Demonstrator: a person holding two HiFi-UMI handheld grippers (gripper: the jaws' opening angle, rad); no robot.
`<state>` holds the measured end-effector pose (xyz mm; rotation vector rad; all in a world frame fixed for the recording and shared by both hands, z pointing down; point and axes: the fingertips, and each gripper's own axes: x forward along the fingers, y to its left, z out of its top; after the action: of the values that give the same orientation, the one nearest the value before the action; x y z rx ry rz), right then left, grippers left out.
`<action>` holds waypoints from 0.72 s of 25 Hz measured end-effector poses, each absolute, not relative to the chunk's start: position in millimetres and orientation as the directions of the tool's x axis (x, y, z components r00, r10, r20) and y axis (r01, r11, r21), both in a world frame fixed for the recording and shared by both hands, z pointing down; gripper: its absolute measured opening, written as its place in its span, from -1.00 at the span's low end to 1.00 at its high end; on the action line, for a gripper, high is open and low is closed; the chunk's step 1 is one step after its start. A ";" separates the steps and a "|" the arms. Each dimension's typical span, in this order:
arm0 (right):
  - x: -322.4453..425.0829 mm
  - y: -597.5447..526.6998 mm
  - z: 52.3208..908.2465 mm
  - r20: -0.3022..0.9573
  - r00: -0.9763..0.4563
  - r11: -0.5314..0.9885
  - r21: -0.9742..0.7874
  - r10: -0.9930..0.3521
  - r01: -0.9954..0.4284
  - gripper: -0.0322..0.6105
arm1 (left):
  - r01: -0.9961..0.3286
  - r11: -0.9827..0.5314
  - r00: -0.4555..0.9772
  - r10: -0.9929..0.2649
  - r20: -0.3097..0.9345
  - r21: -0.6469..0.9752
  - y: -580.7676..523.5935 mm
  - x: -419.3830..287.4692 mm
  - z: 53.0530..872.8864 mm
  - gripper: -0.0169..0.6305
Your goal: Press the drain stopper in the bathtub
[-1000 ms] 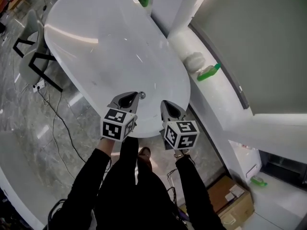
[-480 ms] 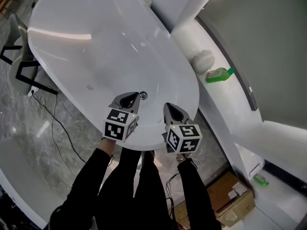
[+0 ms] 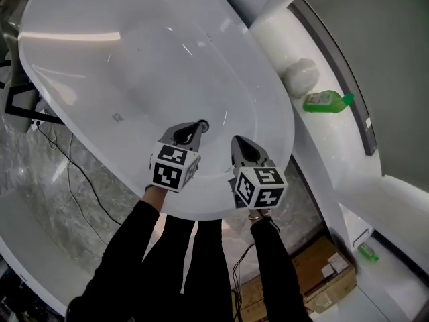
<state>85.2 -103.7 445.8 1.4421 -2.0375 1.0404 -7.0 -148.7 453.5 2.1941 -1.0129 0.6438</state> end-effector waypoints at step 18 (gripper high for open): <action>79.9 -127.3 594.6 0.768 -0.381 0.120 -0.376 -0.514 -0.919 -0.89 | -0.855 -0.413 0.488 -0.435 0.757 0.314 -159.9 -3.4 616.9 -0.93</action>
<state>79.9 -127.3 594.6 1.3840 -1.9499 1.1834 -3.4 -159.9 616.9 2.0328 -1.0597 0.7669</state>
